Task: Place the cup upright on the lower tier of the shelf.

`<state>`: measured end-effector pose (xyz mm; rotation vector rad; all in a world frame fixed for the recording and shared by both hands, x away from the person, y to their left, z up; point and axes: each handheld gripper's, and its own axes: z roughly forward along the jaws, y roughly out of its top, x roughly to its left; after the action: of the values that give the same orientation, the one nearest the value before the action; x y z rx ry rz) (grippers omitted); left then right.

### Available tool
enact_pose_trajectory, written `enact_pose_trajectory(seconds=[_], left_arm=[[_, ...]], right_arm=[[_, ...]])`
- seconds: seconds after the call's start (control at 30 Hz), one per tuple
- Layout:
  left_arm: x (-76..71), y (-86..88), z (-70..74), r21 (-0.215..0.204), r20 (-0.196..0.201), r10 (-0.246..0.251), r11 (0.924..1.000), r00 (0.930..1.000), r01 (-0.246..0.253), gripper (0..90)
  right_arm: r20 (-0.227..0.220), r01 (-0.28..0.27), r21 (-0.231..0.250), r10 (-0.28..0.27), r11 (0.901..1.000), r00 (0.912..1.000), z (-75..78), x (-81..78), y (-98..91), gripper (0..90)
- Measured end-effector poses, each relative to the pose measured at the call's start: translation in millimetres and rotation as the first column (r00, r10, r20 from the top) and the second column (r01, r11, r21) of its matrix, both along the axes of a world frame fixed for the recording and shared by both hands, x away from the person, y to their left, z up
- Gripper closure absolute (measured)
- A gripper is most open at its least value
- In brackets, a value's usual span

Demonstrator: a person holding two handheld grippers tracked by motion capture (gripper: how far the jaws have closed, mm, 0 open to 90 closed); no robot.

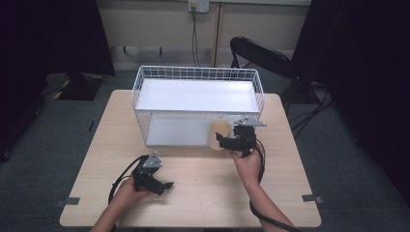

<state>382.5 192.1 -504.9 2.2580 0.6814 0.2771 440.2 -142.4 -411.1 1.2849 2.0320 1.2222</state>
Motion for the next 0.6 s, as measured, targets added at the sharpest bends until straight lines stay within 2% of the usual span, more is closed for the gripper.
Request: enact_pose_trajectory(seconds=[0.43,0.6], left_arm=[[0.0,0.0,0.0,0.000,0.000,0.000,1.0000,1.0000,0.000,0.0],[0.0,0.0,0.0,0.000,0.000,0.000,1.0000,1.0000,0.000,0.0]], right_arm=[[-0.020,-0.004,-0.045,0.004,0.9990,0.9998,-7.0,0.7,7.7,20.2],[-0.003,0.005,-0.064,-0.005,0.9979,1.0000,-10.7,2.8,10.4,20.8]])
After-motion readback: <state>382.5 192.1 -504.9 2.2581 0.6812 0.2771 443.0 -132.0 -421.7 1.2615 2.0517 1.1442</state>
